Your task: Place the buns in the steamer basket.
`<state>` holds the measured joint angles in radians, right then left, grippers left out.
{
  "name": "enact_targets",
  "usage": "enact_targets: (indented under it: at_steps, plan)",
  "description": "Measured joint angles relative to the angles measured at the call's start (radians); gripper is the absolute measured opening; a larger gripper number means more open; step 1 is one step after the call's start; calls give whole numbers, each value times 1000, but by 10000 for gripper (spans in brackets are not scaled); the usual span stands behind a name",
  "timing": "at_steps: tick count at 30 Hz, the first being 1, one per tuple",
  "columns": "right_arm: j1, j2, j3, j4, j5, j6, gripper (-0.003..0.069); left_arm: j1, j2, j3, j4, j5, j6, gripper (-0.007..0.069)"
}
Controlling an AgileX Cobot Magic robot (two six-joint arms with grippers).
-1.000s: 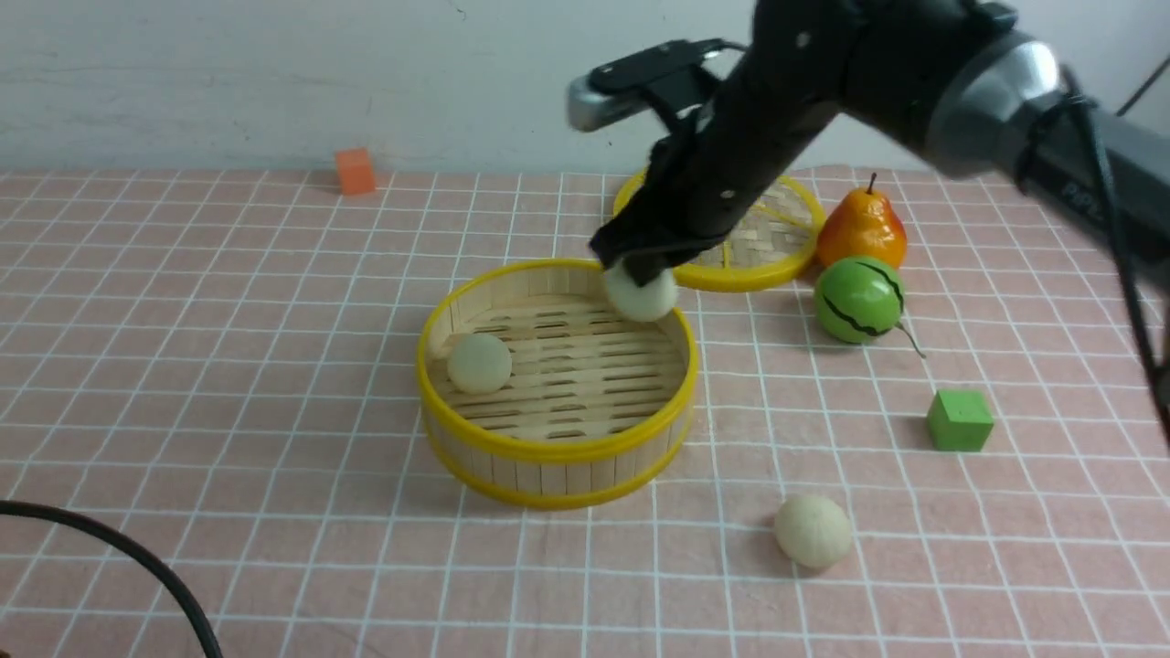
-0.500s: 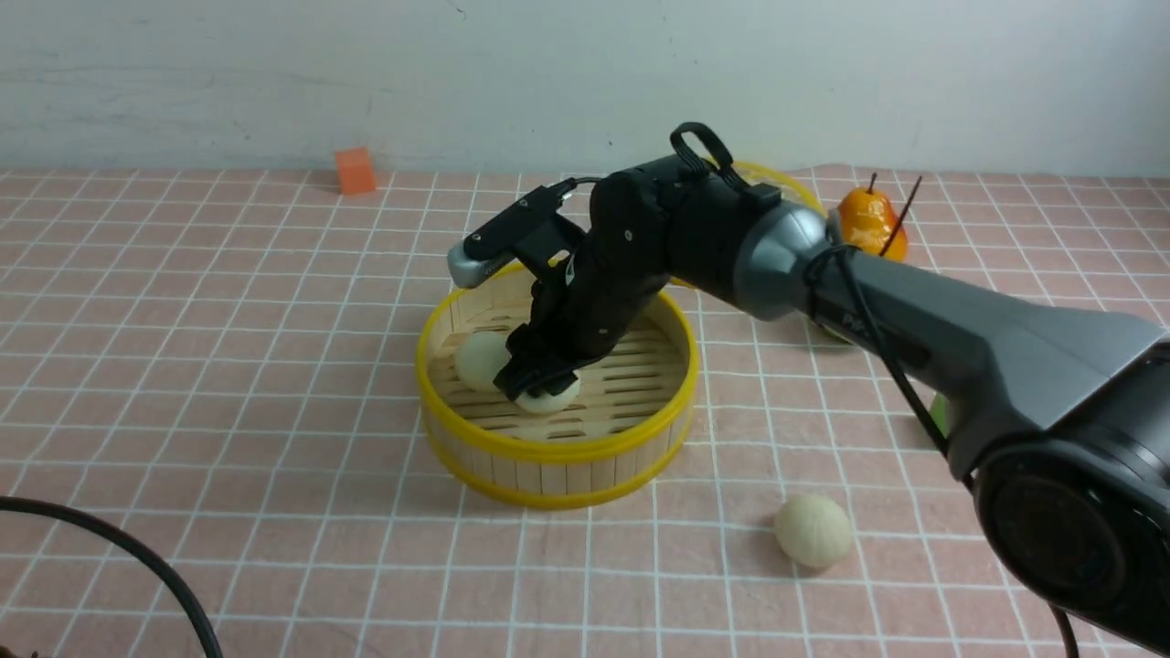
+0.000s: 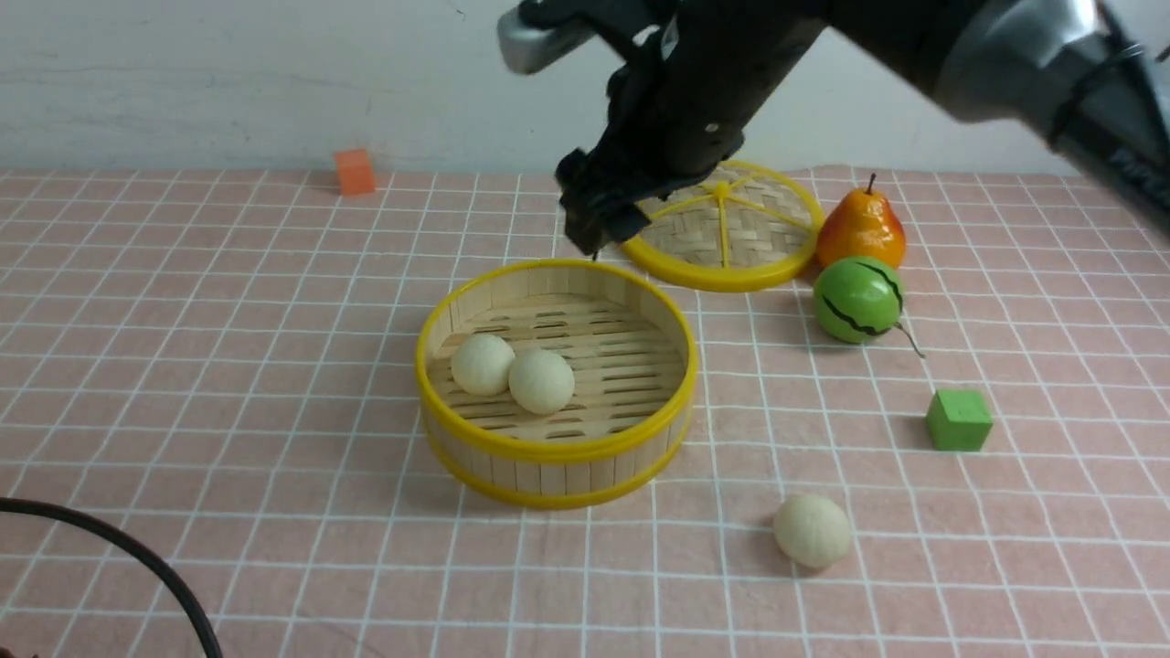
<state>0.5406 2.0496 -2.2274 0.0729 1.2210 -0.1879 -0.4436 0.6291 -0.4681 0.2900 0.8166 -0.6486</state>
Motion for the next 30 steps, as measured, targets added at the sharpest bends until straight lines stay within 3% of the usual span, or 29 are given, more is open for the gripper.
enact_targets:
  at_steps: [5, 11, 19, 22, 24, 25, 27, 30]
  plan:
    - [-80, -34, 198, -8, 11, 98, 536, 0, 0, 0, -12, 0, 0, 3]
    - [-131, -80, 605, -12, 0, 128, 514, 0, 0, 0, -16, 0, 0, 4]
    - [-130, -124, 863, -5, -257, 129, 492, 0, 0, 0, -16, -20, 0, 13]
    - [-130, -107, 894, -3, -334, 129, 430, 0, 0, 0, -16, -24, 0, 17]
    - [-128, -101, 898, 0, -348, 129, 316, 0, 0, 0, -15, -25, 0, 17]
    - [-128, -101, 898, 0, -348, 129, 306, 0, 0, 0, -15, -25, 0, 17]
    - [-128, -109, 895, 0, -333, 124, 153, 0, 0, 0, -15, -25, 0, 17]
    - [-128, -129, 871, 0, -291, 111, 38, 0, 0, 0, -14, -25, 0, 19]
